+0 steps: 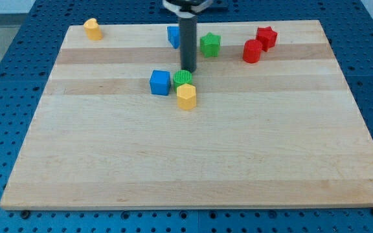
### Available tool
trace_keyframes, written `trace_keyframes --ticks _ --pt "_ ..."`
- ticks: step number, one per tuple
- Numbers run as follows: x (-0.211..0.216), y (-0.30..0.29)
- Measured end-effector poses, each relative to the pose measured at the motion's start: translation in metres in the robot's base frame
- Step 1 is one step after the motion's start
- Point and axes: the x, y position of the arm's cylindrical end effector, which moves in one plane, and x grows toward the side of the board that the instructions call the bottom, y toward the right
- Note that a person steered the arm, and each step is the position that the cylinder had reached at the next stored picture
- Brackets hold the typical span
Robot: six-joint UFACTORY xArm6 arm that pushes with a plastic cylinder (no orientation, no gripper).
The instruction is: Push the green circle towards the red circle
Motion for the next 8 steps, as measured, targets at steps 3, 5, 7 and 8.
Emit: trace_keyframes --ticks 3,5,7,8 --pt "0.021 -0.03" --pt "0.073 -0.029" --pt "0.056 -0.011" --pt "0.033 -0.015"
